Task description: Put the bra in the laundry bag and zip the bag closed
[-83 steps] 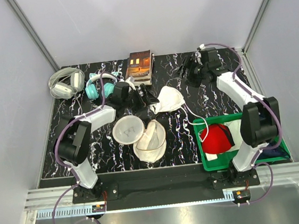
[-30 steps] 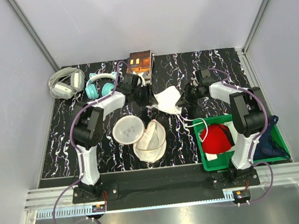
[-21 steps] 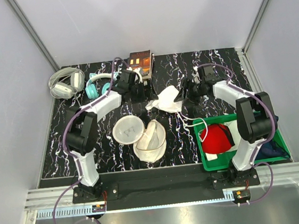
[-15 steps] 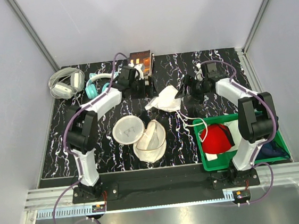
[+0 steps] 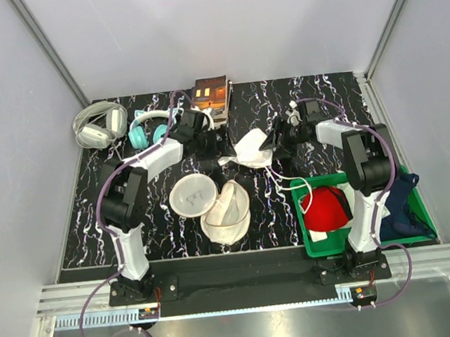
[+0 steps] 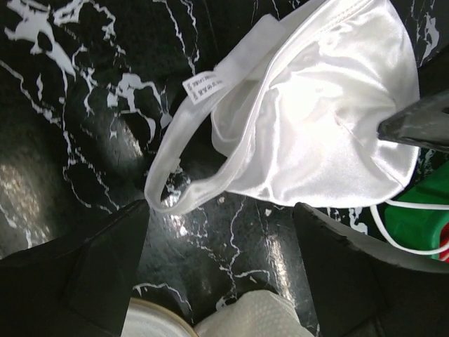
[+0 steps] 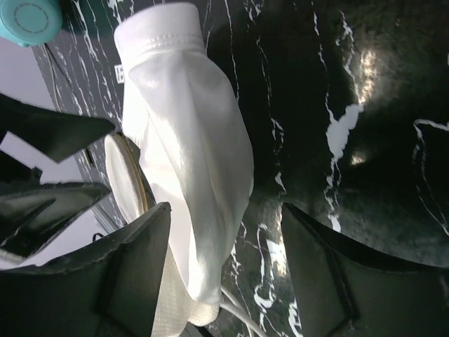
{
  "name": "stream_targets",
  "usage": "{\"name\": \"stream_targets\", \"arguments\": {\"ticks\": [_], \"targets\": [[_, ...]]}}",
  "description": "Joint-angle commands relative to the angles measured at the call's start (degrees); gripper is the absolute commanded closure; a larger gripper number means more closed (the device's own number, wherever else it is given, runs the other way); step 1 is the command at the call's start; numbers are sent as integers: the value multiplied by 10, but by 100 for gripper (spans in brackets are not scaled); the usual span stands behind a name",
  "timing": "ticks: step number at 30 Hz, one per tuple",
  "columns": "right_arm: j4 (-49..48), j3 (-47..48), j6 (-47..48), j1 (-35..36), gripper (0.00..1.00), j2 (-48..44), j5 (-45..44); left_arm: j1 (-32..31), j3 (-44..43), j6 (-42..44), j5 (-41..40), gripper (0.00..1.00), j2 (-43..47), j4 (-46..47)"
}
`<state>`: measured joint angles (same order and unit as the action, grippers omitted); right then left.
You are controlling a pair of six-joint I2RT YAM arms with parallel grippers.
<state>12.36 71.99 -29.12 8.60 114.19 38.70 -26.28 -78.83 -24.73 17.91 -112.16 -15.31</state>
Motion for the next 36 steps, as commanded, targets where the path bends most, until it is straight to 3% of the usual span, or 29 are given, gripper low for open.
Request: {"name": "stream_targets", "arguments": {"ticks": [1,5,6,8,13,23,26,36], "targets": [[-88,-1,-58,21,34,17,24,0,33,-64,8,12,77,61],[-134,-5,-95,34,51,37,16,-3,67,-82,10,9,126,76],[-150,-9,-117,34,69,38,17,-3,74,-87,10,9,149,77],[-160,-12,-129,34,85,29,15,-5,96,-93,12,8,173,78],[-162,-37,-145,34,100,-46,8,-14,149,-114,32,8,249,75],[-53,-77,-77,34,100,-195,37,-16,164,-139,91,5,332,53],[-29,-94,-53,34,100,-229,45,-16,158,-135,128,1,336,53],[-11,-125,-32,34,100,-300,107,-23,167,-117,175,1,317,60]]}}
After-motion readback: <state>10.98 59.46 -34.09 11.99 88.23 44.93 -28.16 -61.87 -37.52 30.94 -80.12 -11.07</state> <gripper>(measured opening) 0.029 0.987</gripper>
